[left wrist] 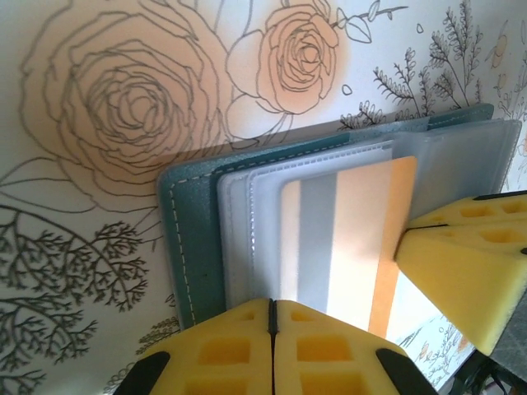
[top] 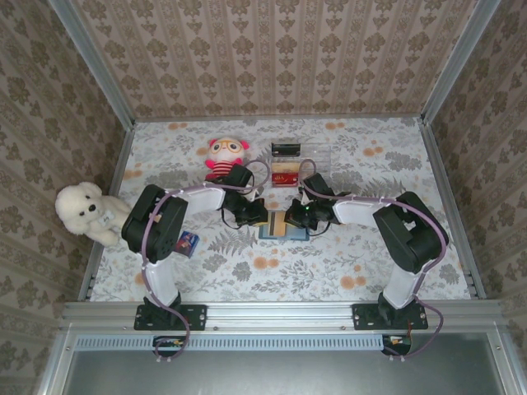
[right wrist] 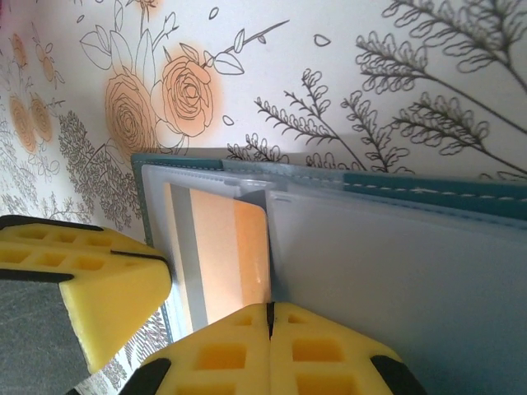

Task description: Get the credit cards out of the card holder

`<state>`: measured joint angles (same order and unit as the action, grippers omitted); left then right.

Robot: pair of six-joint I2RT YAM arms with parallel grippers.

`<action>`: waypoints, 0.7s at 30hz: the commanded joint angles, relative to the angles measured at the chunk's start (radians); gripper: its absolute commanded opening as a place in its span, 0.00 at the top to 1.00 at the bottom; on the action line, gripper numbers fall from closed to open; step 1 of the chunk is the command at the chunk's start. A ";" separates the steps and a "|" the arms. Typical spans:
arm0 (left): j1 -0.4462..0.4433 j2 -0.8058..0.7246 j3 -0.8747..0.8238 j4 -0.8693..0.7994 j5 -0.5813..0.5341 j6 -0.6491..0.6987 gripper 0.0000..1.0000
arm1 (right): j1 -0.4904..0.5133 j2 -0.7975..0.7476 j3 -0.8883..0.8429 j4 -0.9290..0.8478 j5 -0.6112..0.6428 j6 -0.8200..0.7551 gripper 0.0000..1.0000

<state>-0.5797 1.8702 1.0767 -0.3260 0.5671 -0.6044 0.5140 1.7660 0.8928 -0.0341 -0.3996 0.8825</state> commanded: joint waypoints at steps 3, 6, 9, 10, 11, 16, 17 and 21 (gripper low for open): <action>0.014 -0.013 0.002 -0.044 -0.017 0.035 0.94 | -0.013 -0.032 -0.022 -0.043 0.015 -0.029 0.98; 0.014 -0.002 0.005 -0.040 0.000 0.035 0.94 | -0.012 -0.015 -0.019 -0.030 -0.007 -0.027 0.96; 0.011 0.005 0.007 -0.041 0.000 0.035 0.94 | -0.012 0.006 -0.014 -0.020 -0.020 -0.016 0.87; 0.011 0.008 0.007 -0.040 0.000 0.036 0.94 | -0.012 0.012 -0.011 -0.019 -0.024 -0.017 0.85; 0.011 0.010 0.008 -0.042 -0.001 0.036 0.94 | -0.012 0.019 -0.009 -0.018 -0.027 -0.015 0.81; 0.007 0.021 0.002 -0.056 -0.019 0.044 0.94 | -0.007 0.053 0.003 -0.012 -0.053 -0.020 0.76; 0.004 0.024 0.000 -0.060 -0.026 0.045 0.94 | -0.005 0.058 0.004 -0.010 -0.057 -0.023 0.75; 0.001 0.030 -0.007 -0.061 -0.036 0.046 0.95 | -0.002 0.067 0.008 -0.009 -0.061 -0.027 0.75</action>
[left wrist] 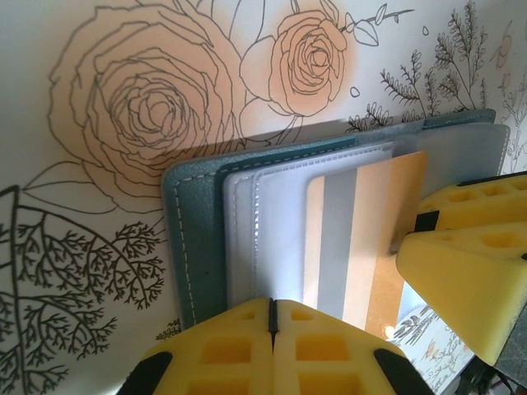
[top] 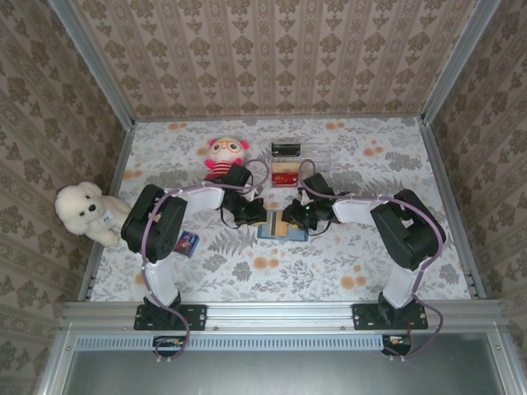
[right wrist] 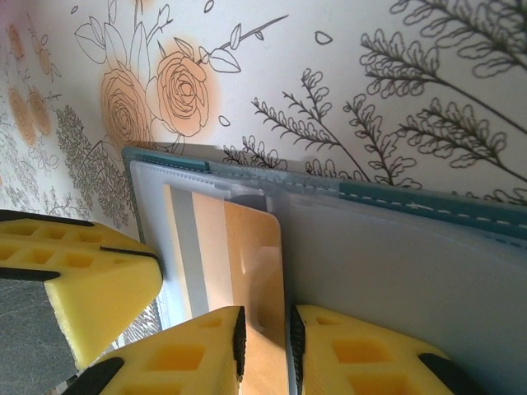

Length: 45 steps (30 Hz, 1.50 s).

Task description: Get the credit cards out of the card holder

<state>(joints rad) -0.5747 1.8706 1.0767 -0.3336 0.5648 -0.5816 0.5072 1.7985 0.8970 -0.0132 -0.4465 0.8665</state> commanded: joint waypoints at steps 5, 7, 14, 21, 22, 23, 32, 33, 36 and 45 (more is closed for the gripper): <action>-0.005 0.029 -0.008 -0.054 -0.038 0.025 0.95 | 0.004 0.028 0.001 -0.021 -0.009 -0.011 0.82; -0.004 0.025 -0.006 -0.057 -0.039 0.025 0.95 | 0.004 0.015 -0.009 -0.019 0.010 -0.001 0.87; -0.002 -0.002 0.000 -0.051 -0.041 0.023 0.90 | -0.018 -0.096 -0.079 -0.043 0.075 0.006 0.97; 0.001 -0.039 0.023 -0.023 -0.002 0.002 0.80 | -0.055 -0.262 -0.157 -0.073 0.107 -0.035 1.00; 0.002 -0.047 0.025 -0.015 0.008 0.002 0.79 | -0.058 -0.286 -0.162 -0.077 0.112 -0.043 1.00; 0.004 -0.056 0.027 -0.004 0.017 -0.001 0.77 | -0.062 -0.315 -0.165 -0.079 0.113 -0.051 1.00; 0.049 -0.204 -0.050 0.189 0.112 -0.093 0.42 | -0.071 -0.553 -0.207 0.032 0.106 -0.047 1.00; 0.056 -0.224 -0.064 0.219 0.135 -0.115 0.39 | -0.074 -0.571 -0.215 0.061 0.104 -0.033 1.00; 0.070 -0.289 -0.102 0.292 0.172 -0.176 0.29 | -0.081 -0.601 -0.231 0.159 0.082 0.020 1.00; 0.064 -0.468 -0.201 0.461 0.265 -0.320 0.10 | -0.084 -0.587 -0.261 0.460 0.020 0.214 1.00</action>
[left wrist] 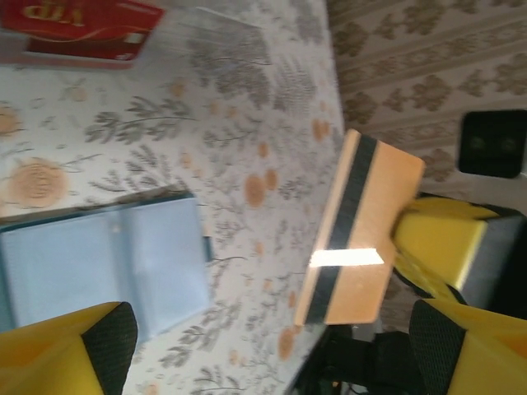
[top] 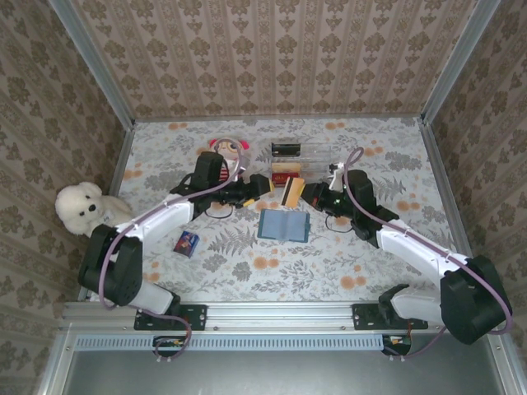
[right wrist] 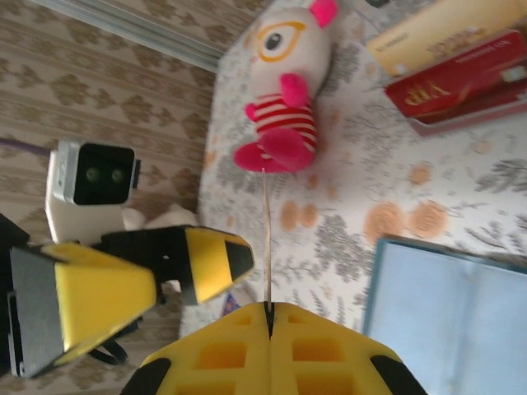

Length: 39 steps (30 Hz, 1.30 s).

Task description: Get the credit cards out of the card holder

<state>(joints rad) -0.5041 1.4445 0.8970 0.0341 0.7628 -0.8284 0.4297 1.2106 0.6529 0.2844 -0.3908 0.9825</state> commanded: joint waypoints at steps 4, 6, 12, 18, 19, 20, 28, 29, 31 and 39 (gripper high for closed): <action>-0.031 -0.056 -0.035 0.200 0.079 -0.148 0.12 | -0.006 0.029 -0.013 0.256 -0.064 0.156 1.00; -0.047 -0.053 -0.038 0.269 0.069 -0.201 0.16 | -0.006 0.048 -0.010 0.311 -0.082 0.193 1.00; -0.060 -0.042 0.007 0.324 0.062 -0.268 0.34 | -0.006 0.088 -0.013 0.448 -0.122 0.270 1.00; -0.059 -0.044 -0.015 0.441 0.067 -0.331 0.56 | -0.006 0.128 -0.017 0.531 -0.149 0.321 1.00; -0.059 -0.044 -0.024 0.476 0.069 -0.346 0.60 | -0.006 0.131 -0.019 0.537 -0.151 0.325 1.00; -0.058 -0.044 -0.034 0.509 0.073 -0.360 0.64 | -0.006 0.136 -0.019 0.545 -0.154 0.330 1.00; -0.048 -0.072 -0.039 0.418 0.042 -0.281 1.00 | -0.012 0.138 -0.028 0.554 -0.157 0.338 1.00; -0.048 -0.075 -0.029 0.377 0.034 -0.256 1.00 | -0.014 0.137 -0.027 0.550 -0.159 0.337 1.00; -0.048 -0.086 -0.014 0.308 0.013 -0.194 1.00 | -0.018 0.134 -0.021 0.519 -0.173 0.329 0.95; -0.044 -0.096 0.139 -0.195 -0.205 0.322 1.00 | -0.027 -0.001 0.010 0.041 -0.045 0.093 0.17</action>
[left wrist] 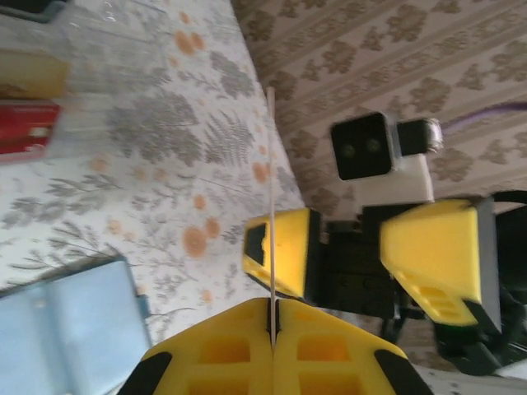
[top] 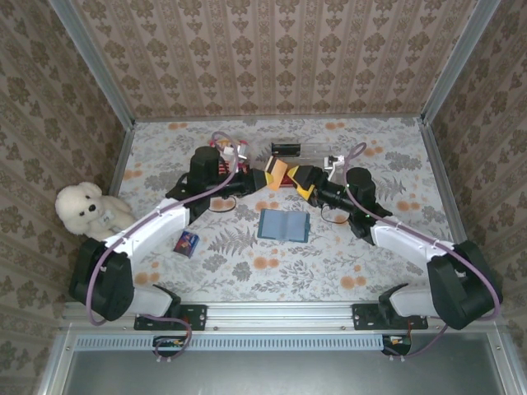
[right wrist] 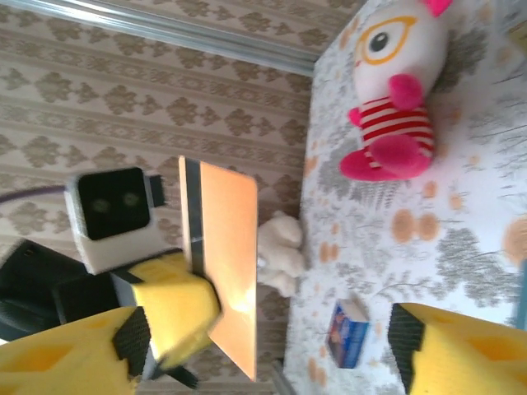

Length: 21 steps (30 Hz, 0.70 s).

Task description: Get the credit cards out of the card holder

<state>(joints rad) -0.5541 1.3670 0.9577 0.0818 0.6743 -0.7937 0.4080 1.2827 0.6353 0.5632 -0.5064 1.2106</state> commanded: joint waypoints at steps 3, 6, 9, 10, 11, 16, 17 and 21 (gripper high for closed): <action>0.011 0.022 0.167 -0.373 -0.202 0.507 1.00 | -0.008 -0.129 0.050 -0.445 0.164 -0.241 0.10; 0.020 0.085 0.258 -0.425 -0.234 0.655 1.00 | -0.026 -0.163 0.046 -0.557 0.220 -0.279 0.03; 0.025 0.167 0.344 -0.429 -0.226 0.772 1.00 | -0.054 -0.184 0.028 -0.599 0.228 -0.282 0.00; 0.029 0.191 0.371 -0.429 -0.225 0.801 1.00 | -0.061 -0.188 0.026 -0.614 0.229 -0.288 0.00; 0.035 0.222 0.408 -0.438 -0.231 0.828 1.00 | -0.068 -0.192 0.024 -0.628 0.227 -0.296 0.00; 0.062 0.358 0.560 -0.460 -0.197 0.985 1.00 | -0.094 -0.193 0.035 -0.698 0.229 -0.335 0.00; 0.067 0.389 0.586 -0.466 -0.179 1.029 1.00 | -0.098 -0.191 0.036 -0.710 0.228 -0.344 0.00; 0.091 0.510 0.723 -0.584 -0.074 1.217 1.00 | -0.109 -0.183 0.034 -0.710 0.209 -0.356 0.00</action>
<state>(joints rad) -0.4808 1.8252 1.5951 -0.3962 0.5041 0.2089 0.3084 1.1114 0.6552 -0.1078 -0.2977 0.8906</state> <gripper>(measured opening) 0.048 0.997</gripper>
